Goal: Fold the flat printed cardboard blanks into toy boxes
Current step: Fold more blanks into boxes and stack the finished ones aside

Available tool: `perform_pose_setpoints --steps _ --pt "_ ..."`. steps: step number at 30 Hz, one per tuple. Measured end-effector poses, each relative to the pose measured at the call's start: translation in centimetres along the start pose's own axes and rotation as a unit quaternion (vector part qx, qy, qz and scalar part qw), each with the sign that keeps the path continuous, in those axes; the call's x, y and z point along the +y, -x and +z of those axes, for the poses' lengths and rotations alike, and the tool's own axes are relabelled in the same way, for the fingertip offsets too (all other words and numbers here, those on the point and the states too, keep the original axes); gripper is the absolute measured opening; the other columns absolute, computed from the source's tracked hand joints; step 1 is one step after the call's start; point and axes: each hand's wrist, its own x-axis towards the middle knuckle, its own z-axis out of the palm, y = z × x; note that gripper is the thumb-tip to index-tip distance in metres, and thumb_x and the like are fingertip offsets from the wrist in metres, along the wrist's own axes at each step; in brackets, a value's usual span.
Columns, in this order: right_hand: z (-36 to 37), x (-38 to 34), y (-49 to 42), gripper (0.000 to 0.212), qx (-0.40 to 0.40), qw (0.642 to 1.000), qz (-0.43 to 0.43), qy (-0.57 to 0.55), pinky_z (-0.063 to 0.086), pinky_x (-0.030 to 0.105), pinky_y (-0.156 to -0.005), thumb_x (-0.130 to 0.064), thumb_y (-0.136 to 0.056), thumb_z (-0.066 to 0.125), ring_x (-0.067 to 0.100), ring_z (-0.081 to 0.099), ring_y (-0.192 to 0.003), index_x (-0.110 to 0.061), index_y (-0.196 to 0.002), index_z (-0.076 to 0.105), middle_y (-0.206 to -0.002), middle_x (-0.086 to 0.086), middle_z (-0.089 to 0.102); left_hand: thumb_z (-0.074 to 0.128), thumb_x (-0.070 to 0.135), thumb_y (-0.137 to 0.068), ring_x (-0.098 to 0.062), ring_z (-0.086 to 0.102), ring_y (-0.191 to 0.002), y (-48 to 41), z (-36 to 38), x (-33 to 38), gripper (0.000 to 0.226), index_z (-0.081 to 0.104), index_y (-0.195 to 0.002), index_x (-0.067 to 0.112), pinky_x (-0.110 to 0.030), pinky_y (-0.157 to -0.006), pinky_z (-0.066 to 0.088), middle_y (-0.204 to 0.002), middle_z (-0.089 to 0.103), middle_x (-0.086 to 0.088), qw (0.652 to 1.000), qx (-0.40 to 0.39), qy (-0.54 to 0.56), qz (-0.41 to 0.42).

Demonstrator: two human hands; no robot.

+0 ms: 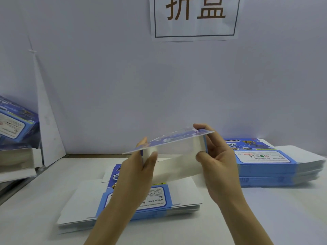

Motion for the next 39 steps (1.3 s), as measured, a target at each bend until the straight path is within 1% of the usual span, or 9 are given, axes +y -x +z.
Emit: perform_pose_setpoints --steps 2,6,11,16,18,22,32,35,39 --pt "0.1 -0.3 0.0 0.063 0.000 1.000 -0.009 0.006 0.051 0.021 -0.065 0.023 -0.083 0.043 0.012 0.065 -0.081 -0.028 -0.112 0.065 -0.102 0.000 0.073 0.046 0.039 -0.096 -0.009 0.050 -0.058 0.2 -0.4 0.1 0.022 0.058 -0.094 0.021 -0.010 -0.050 0.039 -0.071 0.058 0.000 0.999 -0.037 -0.011 -0.022" --pt "-0.1 -0.6 -0.1 0.052 0.054 0.998 0.015 0.002 0.050 0.044 -0.095 0.014 -0.089 0.050 0.023 0.064 -0.108 -0.029 -0.116 0.061 -0.119 0.001 0.068 0.048 0.040 -0.094 0.000 0.049 -0.052 0.8 -1.1 0.3 0.005 0.052 -0.093 0.040 -0.014 -0.048 0.039 -0.074 0.062 0.008 0.981 -0.189 -0.008 -0.035" --pt "-0.7 -0.6 -0.4 0.042 0.050 0.989 0.093 0.105 0.050 0.039 -0.097 -0.009 -0.091 0.061 0.017 0.061 -0.112 -0.022 -0.130 0.053 -0.123 0.001 0.064 0.036 0.034 -0.101 -0.008 0.048 -0.049 0.5 -0.7 0.7 0.035 0.044 -0.072 0.017 -0.017 -0.044 0.033 -0.061 0.052 0.001 0.994 -0.050 -0.097 -0.013" --pt "-1.5 -0.5 -0.1 0.023 -0.047 0.889 0.125 0.439 0.034 0.025 -0.053 -0.044 -0.095 0.045 0.010 0.052 -0.064 -0.023 -0.094 0.054 -0.065 -0.007 0.052 0.031 0.034 -0.102 -0.010 0.045 -0.054 0.5 -0.5 0.9 0.040 0.039 -0.067 0.017 -0.018 -0.044 0.026 -0.061 0.048 0.003 0.987 0.019 -0.158 -0.034" --pt "-1.5 -0.4 -0.1 0.033 -0.078 0.854 0.112 0.502 0.027 0.024 -0.049 -0.035 -0.098 0.038 0.011 0.041 -0.057 -0.021 -0.068 0.041 -0.062 -0.004 0.043 0.028 0.033 -0.103 -0.009 0.044 -0.055 0.5 -0.3 1.0 0.040 0.038 -0.067 0.017 -0.016 -0.043 0.024 -0.063 0.048 0.004 0.982 0.038 -0.182 -0.041" --pt "-1.3 -0.4 -0.2 0.037 -0.082 0.796 0.070 0.596 0.022 0.020 -0.045 -0.024 -0.101 0.033 0.009 0.038 -0.055 -0.020 -0.064 0.032 -0.062 -0.002 0.041 0.026 0.023 -0.104 -0.011 0.040 -0.059 0.5 -0.4 0.9 0.040 0.034 -0.065 0.019 -0.020 -0.049 0.025 -0.063 0.039 0.005 0.974 0.059 -0.210 -0.059" --pt "-0.4 -0.2 0.1 0.034 -0.073 0.781 0.056 0.617 0.020 0.020 -0.046 -0.023 -0.099 0.034 0.012 0.037 -0.059 -0.022 -0.065 0.029 -0.064 -0.004 0.039 0.031 0.026 -0.103 -0.007 0.036 -0.053 0.4 -1.1 0.6 0.042 0.034 -0.062 0.019 -0.017 -0.048 0.022 -0.061 0.041 0.004 0.973 0.086 -0.213 -0.021" --pt "-0.5 -0.1 0.1 0.035 -0.017 0.830 0.030 0.557 0.025 0.023 -0.047 -0.023 -0.098 0.039 0.011 0.041 -0.056 -0.021 -0.064 0.034 -0.060 -0.004 0.043 0.043 0.043 -0.097 -0.006 0.054 -0.055 0.7 -1.1 0.7 0.035 0.052 -0.069 0.024 -0.017 -0.047 0.032 -0.054 0.055 0.012 0.996 0.051 -0.068 0.034" --pt "-1.3 -1.0 -0.4 0.012 0.046 0.931 0.139 0.334 0.035 0.023 -0.035 -0.013 -0.090 0.046 0.020 0.053 -0.038 -0.023 -0.083 0.045 -0.054 0.005 0.059 0.053 0.064 -0.072 0.008 0.059 -0.098 0.3 -1.2 0.3 0.066 0.048 -0.132 0.037 -0.002 -0.069 0.043 -0.109 0.066 0.019 0.990 -0.026 0.132 0.033"
